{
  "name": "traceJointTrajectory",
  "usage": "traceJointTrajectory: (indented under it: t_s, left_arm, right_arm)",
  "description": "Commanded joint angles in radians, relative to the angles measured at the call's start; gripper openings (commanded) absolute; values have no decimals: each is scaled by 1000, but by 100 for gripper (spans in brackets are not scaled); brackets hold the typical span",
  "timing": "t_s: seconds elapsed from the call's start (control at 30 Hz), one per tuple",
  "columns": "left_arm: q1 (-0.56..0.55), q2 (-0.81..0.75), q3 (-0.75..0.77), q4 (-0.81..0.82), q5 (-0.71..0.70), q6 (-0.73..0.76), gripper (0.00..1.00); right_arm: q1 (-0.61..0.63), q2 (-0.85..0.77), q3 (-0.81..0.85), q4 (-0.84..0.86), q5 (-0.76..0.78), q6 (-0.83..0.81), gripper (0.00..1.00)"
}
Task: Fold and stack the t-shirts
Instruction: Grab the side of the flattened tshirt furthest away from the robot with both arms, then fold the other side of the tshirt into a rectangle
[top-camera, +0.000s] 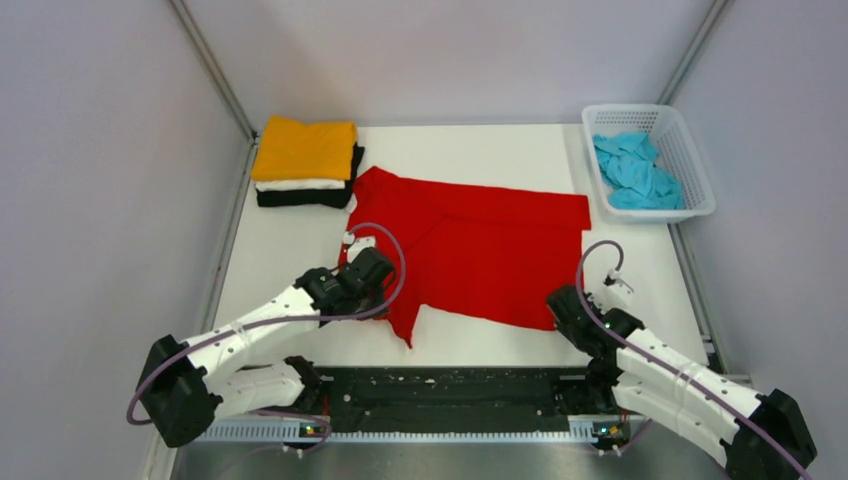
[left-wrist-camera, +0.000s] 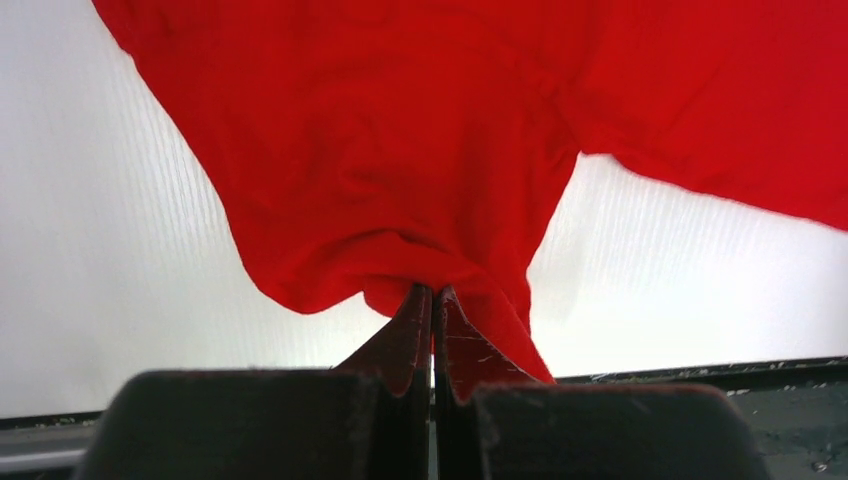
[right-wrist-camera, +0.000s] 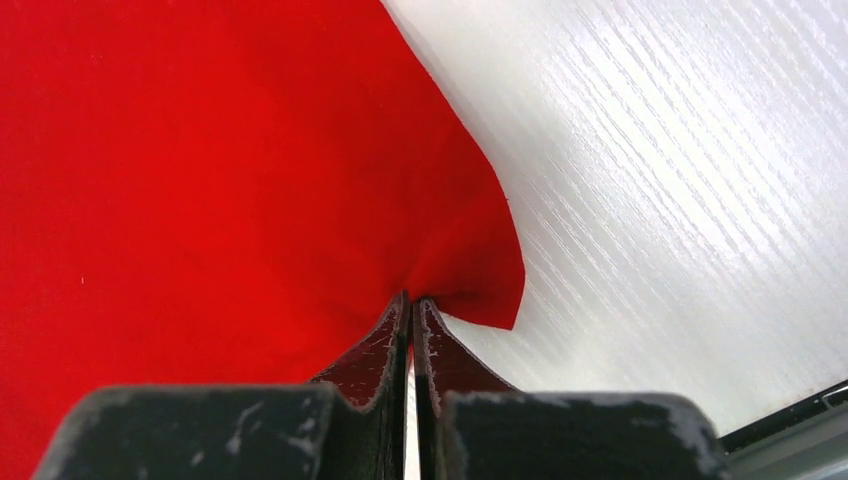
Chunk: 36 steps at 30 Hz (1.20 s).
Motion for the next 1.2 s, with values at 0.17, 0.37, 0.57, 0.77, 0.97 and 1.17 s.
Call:
traceJointTrajectory:
  t_s: [0.17,0.37,0.57,0.77,0.97,1.17]
  left_arm:
    - [161,69,128,185,100,137,0]
    - [253,208,280,225,98,213,0]
    - [324,299,413,298,123,352,0]
    - [360,411,550,341,131,503,0]
    - [413,528,653,360,164,580,0]
    - [461,646,740,403,227,604,0]
  right_arm:
    - [-23,32,139,86,82,-227,0]
    - [-146,83,190,218,42,-400,0]
    - [-261,147,226,348,-22,-514,0]
    - [-319,231,263,437,-53,-581,0]
    - [-426,366,326,497,-177,-615,0]
    - [-482,550,420,517,-280,-645,0]
